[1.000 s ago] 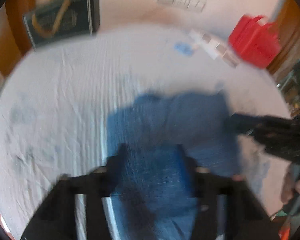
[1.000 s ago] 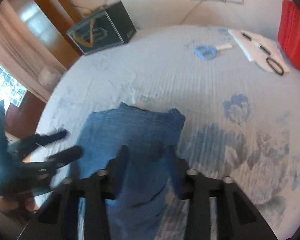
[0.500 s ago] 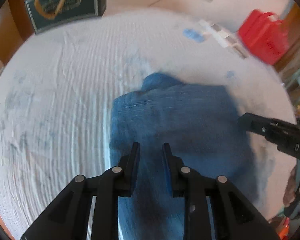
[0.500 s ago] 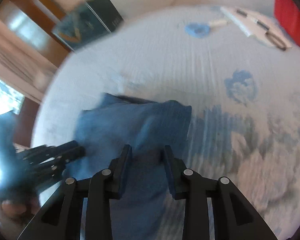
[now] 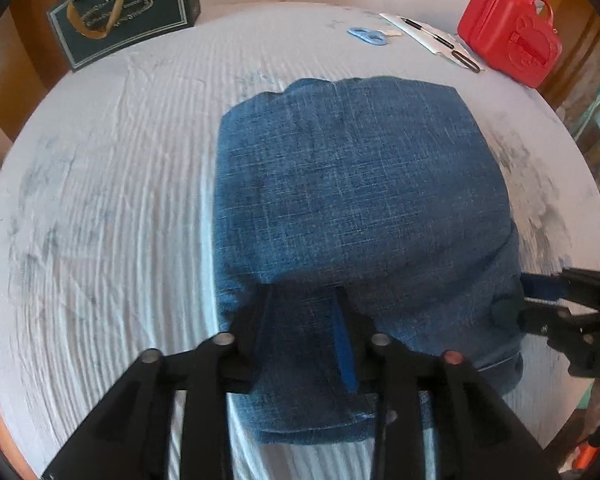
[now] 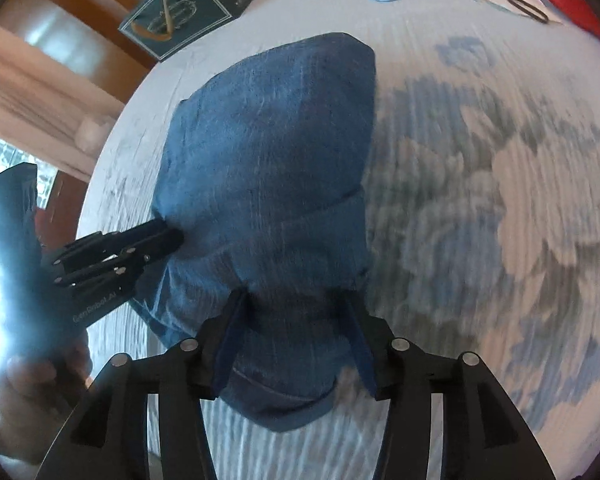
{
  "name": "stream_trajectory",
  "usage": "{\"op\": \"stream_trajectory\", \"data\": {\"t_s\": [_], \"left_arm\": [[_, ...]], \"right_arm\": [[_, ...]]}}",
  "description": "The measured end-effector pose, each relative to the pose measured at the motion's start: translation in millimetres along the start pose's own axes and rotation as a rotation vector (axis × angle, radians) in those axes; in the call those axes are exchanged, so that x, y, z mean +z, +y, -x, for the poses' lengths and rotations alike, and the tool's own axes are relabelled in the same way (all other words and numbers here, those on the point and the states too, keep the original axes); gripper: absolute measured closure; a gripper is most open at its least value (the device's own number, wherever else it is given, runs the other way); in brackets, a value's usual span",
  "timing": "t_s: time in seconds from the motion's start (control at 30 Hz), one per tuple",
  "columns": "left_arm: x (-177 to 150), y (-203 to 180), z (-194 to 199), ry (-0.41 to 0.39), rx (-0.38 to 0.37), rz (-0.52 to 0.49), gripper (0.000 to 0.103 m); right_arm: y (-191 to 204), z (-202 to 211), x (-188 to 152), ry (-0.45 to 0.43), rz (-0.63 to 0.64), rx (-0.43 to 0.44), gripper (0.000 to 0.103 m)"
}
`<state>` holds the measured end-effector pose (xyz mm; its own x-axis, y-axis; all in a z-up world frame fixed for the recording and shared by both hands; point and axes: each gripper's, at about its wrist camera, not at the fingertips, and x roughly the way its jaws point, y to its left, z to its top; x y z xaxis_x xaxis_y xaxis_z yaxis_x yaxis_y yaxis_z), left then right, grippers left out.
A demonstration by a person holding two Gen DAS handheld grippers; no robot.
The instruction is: Fold clothes
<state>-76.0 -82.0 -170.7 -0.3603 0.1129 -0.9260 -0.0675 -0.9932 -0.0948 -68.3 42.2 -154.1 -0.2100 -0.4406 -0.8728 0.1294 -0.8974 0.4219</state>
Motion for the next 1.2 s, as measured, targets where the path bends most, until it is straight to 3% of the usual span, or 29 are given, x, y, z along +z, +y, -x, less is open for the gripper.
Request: {"op": "stream_trajectory", "data": {"t_s": [0.03,0.07,0.1,0.23,0.37,0.5,0.67,0.97,1.03,1.07,1.2], "left_arm": [[0,0,3,-0.005,-0.001,0.003,0.041],[-1,1,7,-0.014,0.0,0.004,0.012],[-2,1,12,-0.028,0.005,0.002,0.002],[-5,12,27,-0.064,-0.008,0.051,0.002],[-6,50,37,-0.081,0.012,0.172,0.002],[-7,74,23,-0.056,-0.014,0.268,0.002],[-2,63,8,-0.061,-0.078,0.257,0.01],[8,45,-23,-0.053,-0.129,0.216,0.01],[8,44,-21,-0.041,-0.148,0.207,0.022],[7,43,-19,-0.033,-0.155,0.208,0.035],[3,37,-12,-0.01,-0.159,0.197,0.043]], "right_arm": [[0,2,-3,-0.003,-0.005,-0.001,0.05],[0,4,-5,-0.006,-0.01,-0.002,0.048],[0,6,-8,-0.009,-0.016,-0.001,0.047],[-6,15,-17,-0.032,-0.045,0.027,0.045],[-9,26,-16,-0.066,-0.045,0.019,0.042],[-23,30,-6,-0.101,-0.081,0.017,0.038],[-30,25,9,-0.129,-0.134,0.055,0.031],[-31,7,33,-0.123,-0.138,0.088,0.03],[-29,1,37,-0.117,-0.133,0.091,0.03],[-28,-2,40,-0.113,-0.131,0.091,0.03],[-27,-12,46,-0.095,-0.118,0.089,0.03]]}}
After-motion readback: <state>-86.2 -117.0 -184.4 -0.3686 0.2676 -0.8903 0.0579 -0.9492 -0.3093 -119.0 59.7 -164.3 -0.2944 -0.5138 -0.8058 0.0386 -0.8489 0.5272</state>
